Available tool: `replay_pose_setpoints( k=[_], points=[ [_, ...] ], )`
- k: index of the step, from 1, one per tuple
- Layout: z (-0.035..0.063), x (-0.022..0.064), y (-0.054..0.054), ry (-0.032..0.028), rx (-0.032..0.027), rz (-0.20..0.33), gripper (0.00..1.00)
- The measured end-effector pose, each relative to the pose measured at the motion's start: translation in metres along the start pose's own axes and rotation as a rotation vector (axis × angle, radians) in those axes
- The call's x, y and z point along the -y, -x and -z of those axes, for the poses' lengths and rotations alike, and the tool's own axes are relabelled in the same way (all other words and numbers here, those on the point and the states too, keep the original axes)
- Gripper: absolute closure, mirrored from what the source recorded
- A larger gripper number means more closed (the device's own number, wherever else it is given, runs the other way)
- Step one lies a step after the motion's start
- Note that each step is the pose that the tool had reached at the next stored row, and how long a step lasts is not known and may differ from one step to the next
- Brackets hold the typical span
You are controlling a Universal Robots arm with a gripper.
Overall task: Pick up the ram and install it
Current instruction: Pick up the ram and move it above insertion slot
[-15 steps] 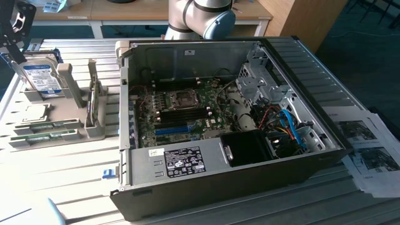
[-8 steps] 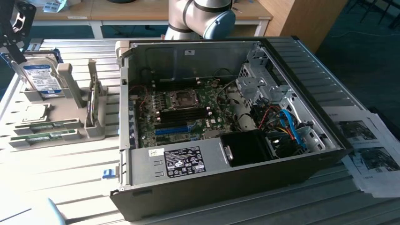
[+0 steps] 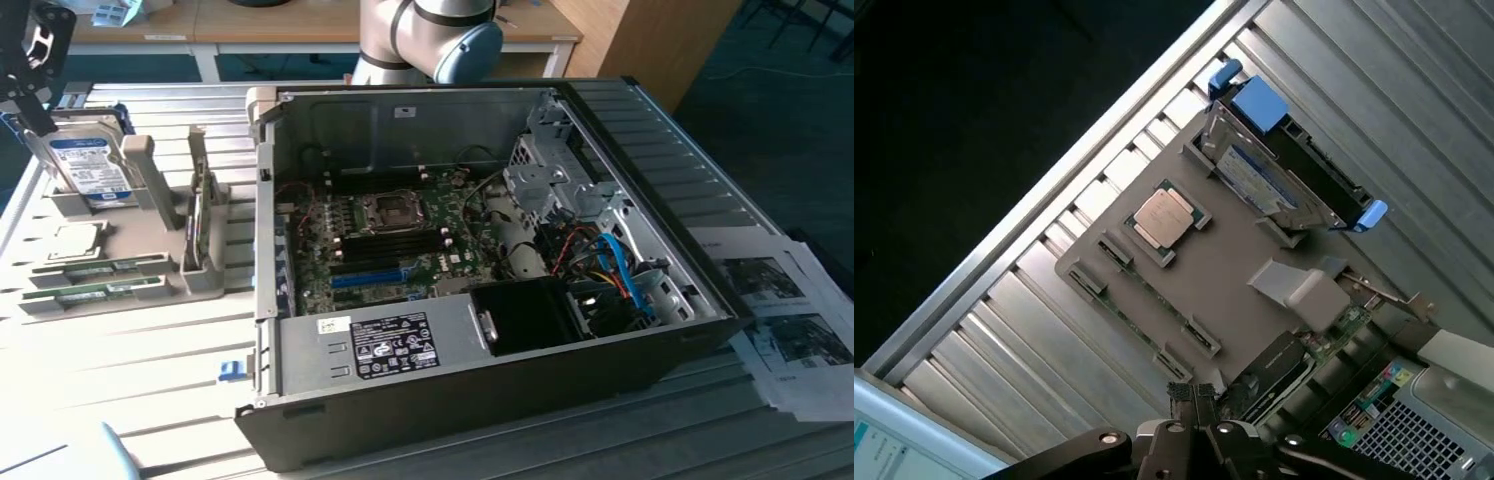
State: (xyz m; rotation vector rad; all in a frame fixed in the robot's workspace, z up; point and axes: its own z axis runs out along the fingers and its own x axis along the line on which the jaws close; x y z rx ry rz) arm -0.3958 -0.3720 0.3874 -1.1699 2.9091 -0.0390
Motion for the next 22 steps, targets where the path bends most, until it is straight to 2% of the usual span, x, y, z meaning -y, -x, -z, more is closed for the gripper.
replay_pose_setpoints(
  k=[6, 11, 22],
  points=[
    [-0.0001, 0.0, 0.0, -0.0011, 0.0036, 0.085, 0.9],
    [-0.0001, 0.0, 0.0, -0.0024, 0.0075, 0.133, 0.9],
    [-0.0001, 0.0001, 0.0, -0.0041, 0.0121, 0.244, 0.9]
  ],
)
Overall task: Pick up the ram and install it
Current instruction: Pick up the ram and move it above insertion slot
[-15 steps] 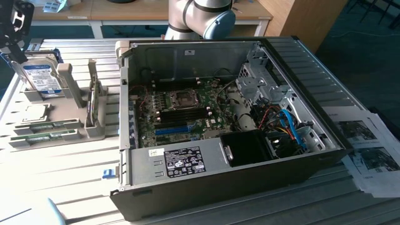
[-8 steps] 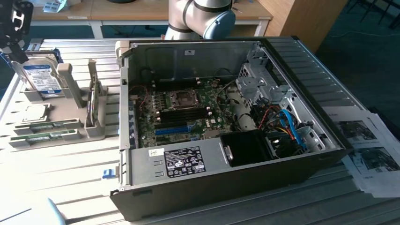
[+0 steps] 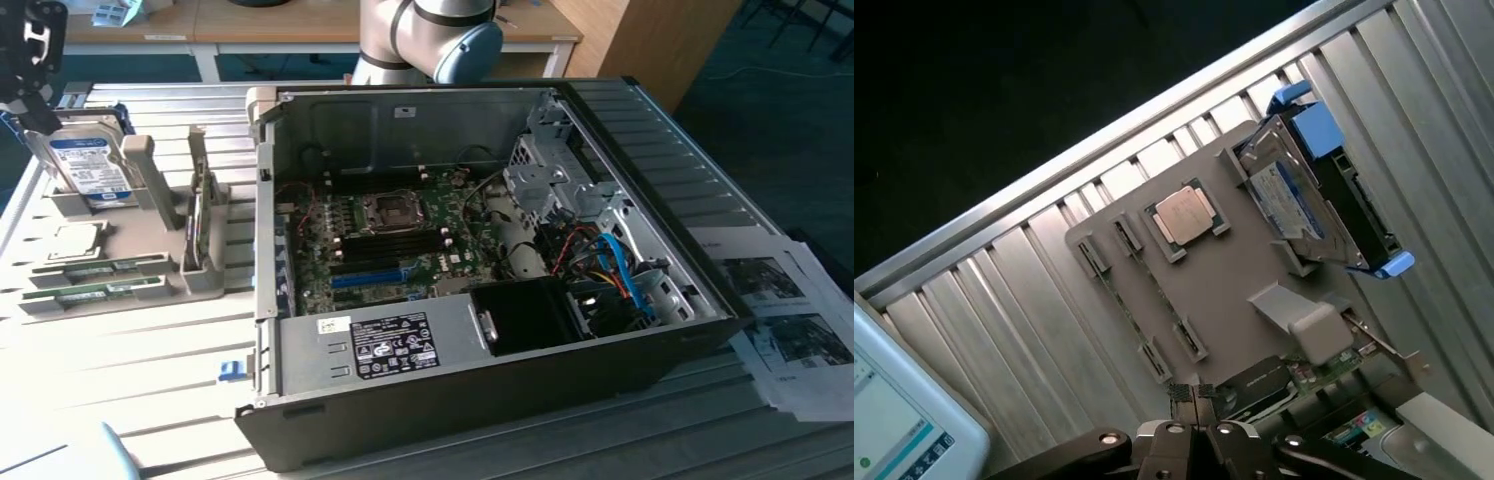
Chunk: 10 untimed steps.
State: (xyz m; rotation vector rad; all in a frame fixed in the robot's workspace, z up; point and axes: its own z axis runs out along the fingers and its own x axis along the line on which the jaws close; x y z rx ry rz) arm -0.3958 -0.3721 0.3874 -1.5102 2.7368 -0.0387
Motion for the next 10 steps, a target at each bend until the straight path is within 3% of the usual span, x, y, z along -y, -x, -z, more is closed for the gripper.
replay_pose_setpoints(
  k=[10],
  points=[
    [0.0, 0.0, 0.0, -0.0001, 0.0047, 0.151, 0.9]
  ],
)
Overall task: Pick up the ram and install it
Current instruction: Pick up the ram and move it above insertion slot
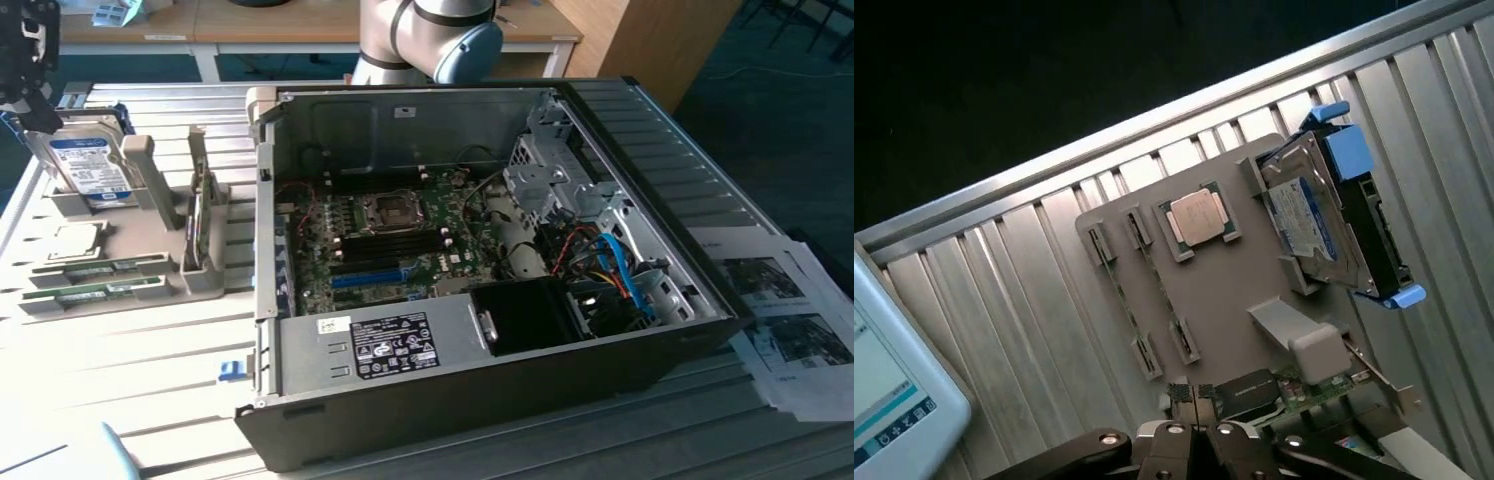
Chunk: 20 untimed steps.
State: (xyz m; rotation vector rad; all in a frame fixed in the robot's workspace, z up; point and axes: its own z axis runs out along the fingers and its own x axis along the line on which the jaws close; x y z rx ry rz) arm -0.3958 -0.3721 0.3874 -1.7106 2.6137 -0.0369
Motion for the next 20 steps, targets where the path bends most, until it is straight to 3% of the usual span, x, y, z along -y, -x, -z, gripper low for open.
replay_pose_setpoints(
  k=[14, 20],
  points=[
    [0.0, 0.0, 0.0, 0.0004, 0.0067, 0.227, 0.9],
    [0.0, 0.0, 0.0, 0.0001, 0.0075, 0.249, 0.9]
  ],
)
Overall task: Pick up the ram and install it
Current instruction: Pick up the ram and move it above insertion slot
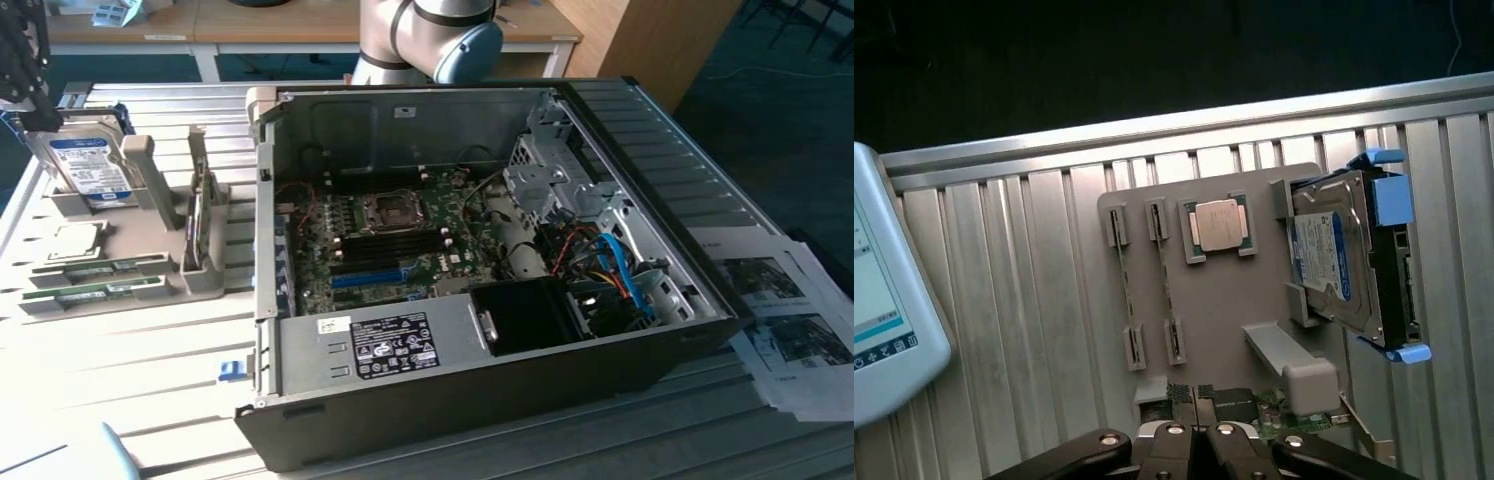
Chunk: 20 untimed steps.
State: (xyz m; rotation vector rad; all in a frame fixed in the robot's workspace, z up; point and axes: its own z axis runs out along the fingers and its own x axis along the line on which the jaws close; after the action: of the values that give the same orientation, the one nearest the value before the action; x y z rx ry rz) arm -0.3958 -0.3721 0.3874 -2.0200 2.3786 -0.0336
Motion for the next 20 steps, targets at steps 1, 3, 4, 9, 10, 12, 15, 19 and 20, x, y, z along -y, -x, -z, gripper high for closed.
replay_pose_setpoints(
  k=[1, 3, 4, 9, 10, 12, 15, 19, 20],
  points=[
    [0.0, 0.0, 0.0, 0.0, 0.0, 0.003, 0.9],
    [0.0, 0.0, 0.0, 0.0001, 0.0006, 0.022, 0.9],
    [0.0, 0.0, 0.0, 0.0, 0.001, 0.033, 0.9],
    [0.0, 0.0, -0.0001, 0.0002, 0.0028, 0.093, 0.9],
    [0.0, 0.0, -0.0001, 0.0002, 0.003, 0.104, 0.9],
    [0.0, 0.0, -0.0001, 0.0003, 0.0033, 0.11, 0.9],
    [0.0, 0.0, -0.0001, 0.0002, 0.0033, 0.11, 0.9],
    [0.0, 0.0, -0.0001, 0.0002, 0.0033, 0.11, 0.9],
    [0.0, 0.0, -0.0001, 0.0002, 0.0033, 0.11, 0.9]
  ],
)
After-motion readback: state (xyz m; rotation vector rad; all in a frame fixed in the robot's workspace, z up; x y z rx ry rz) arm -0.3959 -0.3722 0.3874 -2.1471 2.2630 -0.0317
